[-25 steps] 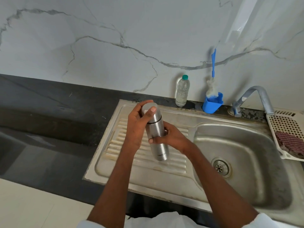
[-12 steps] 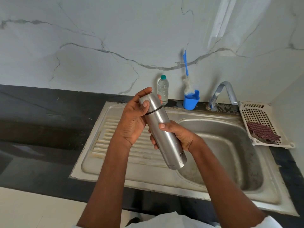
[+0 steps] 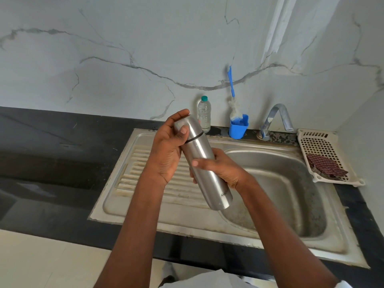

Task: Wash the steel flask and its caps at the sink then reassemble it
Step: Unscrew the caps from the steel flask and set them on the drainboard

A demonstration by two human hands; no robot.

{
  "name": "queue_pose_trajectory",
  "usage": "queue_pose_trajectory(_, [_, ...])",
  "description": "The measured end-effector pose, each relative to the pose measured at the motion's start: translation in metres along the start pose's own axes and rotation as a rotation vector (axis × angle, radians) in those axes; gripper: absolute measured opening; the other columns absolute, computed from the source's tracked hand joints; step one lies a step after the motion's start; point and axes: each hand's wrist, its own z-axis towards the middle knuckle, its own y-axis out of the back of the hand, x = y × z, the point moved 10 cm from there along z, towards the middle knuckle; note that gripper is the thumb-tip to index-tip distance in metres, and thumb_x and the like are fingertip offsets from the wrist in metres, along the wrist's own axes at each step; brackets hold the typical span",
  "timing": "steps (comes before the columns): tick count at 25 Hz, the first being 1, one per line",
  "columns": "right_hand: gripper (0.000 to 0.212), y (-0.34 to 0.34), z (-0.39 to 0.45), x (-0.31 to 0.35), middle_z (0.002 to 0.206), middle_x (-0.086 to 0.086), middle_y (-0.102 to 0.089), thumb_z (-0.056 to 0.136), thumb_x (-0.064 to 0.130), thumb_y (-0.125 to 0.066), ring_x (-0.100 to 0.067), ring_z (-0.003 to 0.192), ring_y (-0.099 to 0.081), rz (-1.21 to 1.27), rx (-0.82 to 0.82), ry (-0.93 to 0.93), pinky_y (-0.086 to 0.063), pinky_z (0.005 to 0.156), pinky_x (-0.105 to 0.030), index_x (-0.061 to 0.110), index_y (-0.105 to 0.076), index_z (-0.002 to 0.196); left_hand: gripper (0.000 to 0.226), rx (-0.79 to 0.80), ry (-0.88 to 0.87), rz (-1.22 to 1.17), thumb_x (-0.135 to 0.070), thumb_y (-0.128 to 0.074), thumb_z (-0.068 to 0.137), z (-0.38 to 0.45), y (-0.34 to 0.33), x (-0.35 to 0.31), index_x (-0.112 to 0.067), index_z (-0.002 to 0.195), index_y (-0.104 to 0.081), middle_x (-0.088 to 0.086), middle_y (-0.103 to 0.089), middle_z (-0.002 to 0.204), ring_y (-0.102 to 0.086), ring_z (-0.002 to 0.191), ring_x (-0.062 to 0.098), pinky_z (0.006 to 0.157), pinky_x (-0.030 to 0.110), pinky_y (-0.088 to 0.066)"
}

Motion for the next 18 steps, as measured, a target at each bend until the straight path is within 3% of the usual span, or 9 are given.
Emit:
queue_pose_trajectory(3, [0.057,0.022,0.000,0.018,0.093,0.011,-0.073,0.062,0.059,-0.086,-0.010,0.083,-0.070,-0.557,-0.423,0.056,-0.061,0.077,-0.044,0.035,-0.061,0.107,0.050,-0.347,-0.001,0.239,-0.017,-0.085,0.085,-0.004,0.016,-0.002,-0.020,0.129,-0.062,0.007,-0.067,0.125,-0.067,0.109,0.015,0.100,0.036,-0.058])
queue_pose_trajectory(5, [0.060,0.017,-0.002,0.022,0.091,0.018,-0.069,0.059,0.066,-0.082,-0.006,0.080,-0.067,-0.713,-0.527,0.093,-0.058,0.071,-0.037,0.039,-0.055,0.105,0.063,-0.536,0.013,0.356,-0.037,-0.095,0.073,-0.010,0.026,-0.006,-0.023,0.122,-0.058,0.004,-0.065,0.123,-0.068,0.106,0.015,0.093,0.033,-0.059])
queue_pose_trajectory(6, [0.059,0.014,-0.001,0.020,0.090,0.018,-0.068,0.060,0.066,-0.083,-0.005,0.079,-0.066,-0.709,-0.517,0.096,-0.057,0.070,-0.036,0.039,-0.054,0.104,0.068,-0.541,0.054,0.375,-0.051,-0.093,0.072,-0.009,0.029,-0.005,-0.022,0.121,-0.057,0.004,-0.066,0.122,-0.068,0.105,0.015,0.091,0.032,-0.058])
queue_pose_trajectory(8, [0.057,0.012,0.002,0.012,0.090,0.018,-0.069,0.062,0.063,-0.086,-0.003,0.079,-0.066,-0.639,-0.461,0.065,-0.058,0.072,-0.035,0.036,-0.058,0.104,0.070,-0.364,0.174,0.325,-0.068,-0.077,0.082,-0.006,0.029,0.006,-0.018,0.127,-0.058,0.003,-0.070,0.121,-0.069,0.110,0.015,0.095,0.032,-0.054])
queue_pose_trajectory(10, [0.057,0.010,0.006,0.004,0.093,0.015,-0.072,0.062,0.061,-0.088,-0.004,0.083,-0.068,-0.537,-0.402,0.045,-0.060,0.078,-0.038,0.037,-0.061,0.106,0.062,-0.147,0.217,0.154,-0.045,-0.078,0.090,-0.006,0.030,0.015,-0.014,0.139,-0.056,0.002,-0.069,0.125,-0.066,0.118,0.016,0.103,0.032,-0.051])
queue_pose_trajectory(12, [0.057,0.005,0.010,-0.001,0.097,0.013,-0.073,0.062,0.057,-0.090,-0.006,0.088,-0.070,-0.436,-0.343,0.045,-0.061,0.085,-0.043,0.037,-0.064,0.109,0.067,-0.070,0.161,0.019,-0.016,-0.081,0.085,-0.009,0.038,0.013,-0.011,0.146,-0.054,0.008,-0.067,0.132,-0.065,0.122,0.020,0.109,0.034,-0.051])
queue_pose_trajectory(15, [0.056,-0.009,0.015,-0.001,0.097,0.014,-0.074,0.061,0.056,-0.090,-0.005,0.088,-0.070,-0.462,-0.295,0.043,-0.061,0.085,-0.041,0.038,-0.065,0.108,0.075,-0.244,0.081,0.237,-0.026,-0.092,0.070,-0.010,0.064,0.005,-0.020,0.137,-0.060,0.005,-0.070,0.125,-0.070,0.111,0.016,0.095,0.033,-0.058])
queue_pose_trajectory(18, [0.056,-0.022,0.023,-0.003,0.098,0.013,-0.073,0.062,0.053,-0.091,-0.006,0.087,-0.070,-0.452,-0.286,0.037,-0.061,0.084,-0.041,0.037,-0.064,0.108,0.064,-0.094,0.139,0.149,-0.025,-0.085,0.079,-0.011,0.063,0.010,-0.014,0.137,-0.059,0.005,-0.071,0.120,-0.068,0.111,0.017,0.098,0.035,-0.055])
